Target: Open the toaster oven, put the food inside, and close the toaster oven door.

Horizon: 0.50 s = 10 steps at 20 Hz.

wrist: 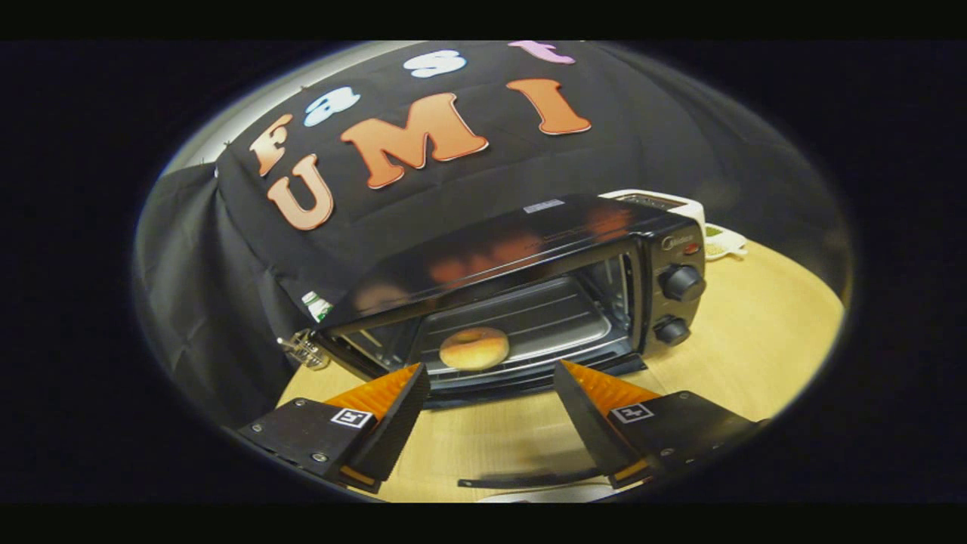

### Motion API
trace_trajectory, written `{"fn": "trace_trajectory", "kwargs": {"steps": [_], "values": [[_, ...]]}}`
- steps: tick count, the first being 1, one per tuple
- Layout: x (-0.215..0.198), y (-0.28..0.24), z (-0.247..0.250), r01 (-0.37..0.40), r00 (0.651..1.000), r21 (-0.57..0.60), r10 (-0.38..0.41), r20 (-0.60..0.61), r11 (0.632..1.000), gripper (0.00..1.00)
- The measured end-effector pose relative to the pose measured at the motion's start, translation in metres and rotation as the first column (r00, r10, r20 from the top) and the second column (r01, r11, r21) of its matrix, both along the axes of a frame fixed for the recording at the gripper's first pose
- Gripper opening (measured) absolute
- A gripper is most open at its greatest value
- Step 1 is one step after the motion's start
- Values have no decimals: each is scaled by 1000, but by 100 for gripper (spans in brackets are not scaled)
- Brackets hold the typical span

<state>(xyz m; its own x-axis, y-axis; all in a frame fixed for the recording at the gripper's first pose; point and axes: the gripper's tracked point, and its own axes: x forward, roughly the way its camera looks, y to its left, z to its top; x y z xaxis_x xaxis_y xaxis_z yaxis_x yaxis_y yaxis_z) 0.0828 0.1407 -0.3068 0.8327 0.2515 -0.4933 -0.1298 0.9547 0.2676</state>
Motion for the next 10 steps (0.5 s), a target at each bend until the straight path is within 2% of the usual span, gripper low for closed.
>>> {"fn": "trace_trajectory", "kwargs": {"steps": [10], "values": [[-72,-29,11,-47,998,-203,55,32,978,99]]}}
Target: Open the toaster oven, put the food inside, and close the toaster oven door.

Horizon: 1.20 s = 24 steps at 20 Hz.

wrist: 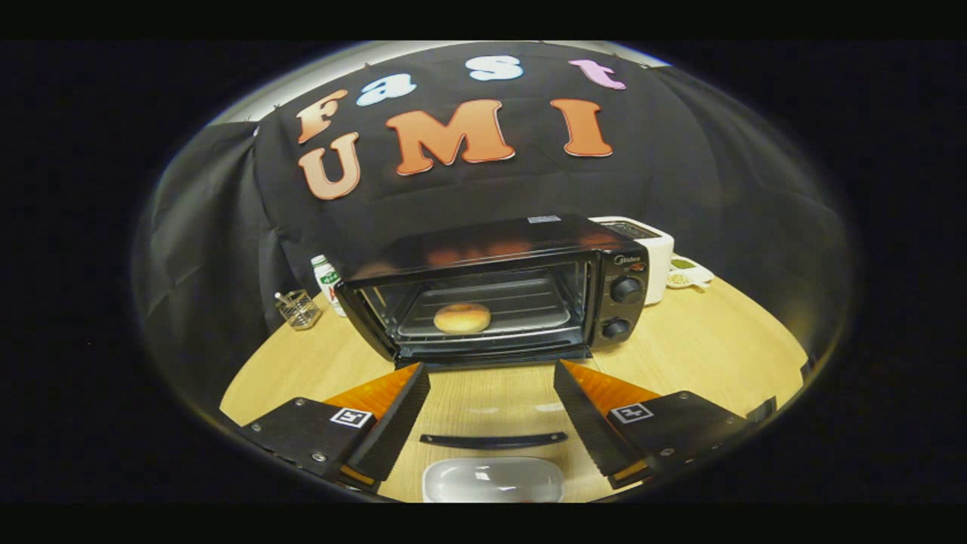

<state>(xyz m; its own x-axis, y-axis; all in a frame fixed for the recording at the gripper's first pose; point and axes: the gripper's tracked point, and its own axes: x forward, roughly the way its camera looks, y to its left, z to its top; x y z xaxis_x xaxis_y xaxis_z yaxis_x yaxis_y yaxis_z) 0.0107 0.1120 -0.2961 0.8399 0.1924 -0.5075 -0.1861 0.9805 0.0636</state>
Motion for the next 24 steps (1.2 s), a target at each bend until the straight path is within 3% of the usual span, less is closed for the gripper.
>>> {"fn": "trace_trajectory", "kwargs": {"steps": [11,24], "values": [[-67,-7,-74,-44,989,-112,28,-143,993,99],[-50,-5,-117,-16,972,-130,-15,-233,991,99]]}}
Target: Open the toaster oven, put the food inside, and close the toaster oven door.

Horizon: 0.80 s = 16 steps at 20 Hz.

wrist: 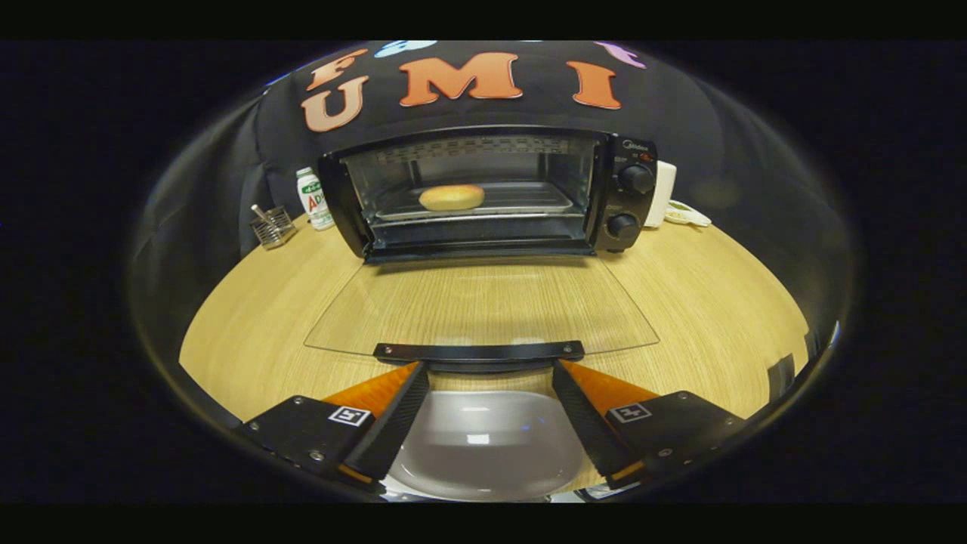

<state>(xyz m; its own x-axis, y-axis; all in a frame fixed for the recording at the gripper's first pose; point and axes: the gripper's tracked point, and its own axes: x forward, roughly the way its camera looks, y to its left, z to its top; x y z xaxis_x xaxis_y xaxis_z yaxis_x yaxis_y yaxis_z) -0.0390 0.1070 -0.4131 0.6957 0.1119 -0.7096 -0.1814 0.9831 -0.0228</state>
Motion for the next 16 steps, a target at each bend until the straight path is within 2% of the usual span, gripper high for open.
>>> {"fn": "trace_trajectory", "kwargs": {"steps": [3,8,16], "values": [[1,2,8,5,1000,1,-5,11,1000,99],[10,3,44,18,995,21,-20,94,1000,98],[50,12,109,10,975,100,-32,220,995,99]]}}
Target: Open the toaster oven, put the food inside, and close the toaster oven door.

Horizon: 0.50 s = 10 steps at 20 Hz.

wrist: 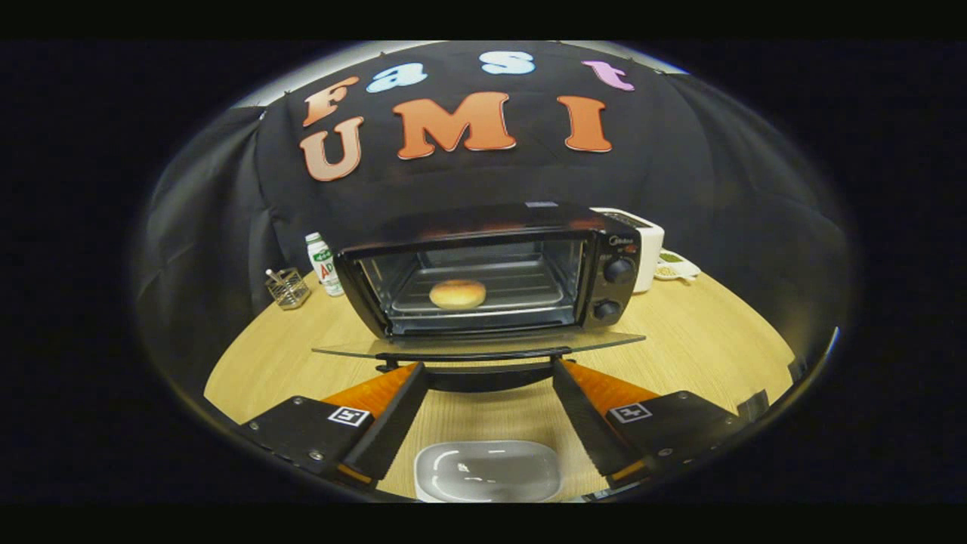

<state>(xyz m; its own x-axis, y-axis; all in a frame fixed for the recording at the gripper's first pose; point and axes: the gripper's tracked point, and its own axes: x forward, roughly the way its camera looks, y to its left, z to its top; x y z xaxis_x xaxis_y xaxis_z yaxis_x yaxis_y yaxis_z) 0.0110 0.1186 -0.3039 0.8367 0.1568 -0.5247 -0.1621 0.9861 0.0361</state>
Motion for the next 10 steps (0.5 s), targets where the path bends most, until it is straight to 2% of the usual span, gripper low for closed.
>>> {"fn": "trace_trajectory", "kwargs": {"steps": [10], "values": [[56,18,44,-17,996,12,16,88,1000,99]]}}
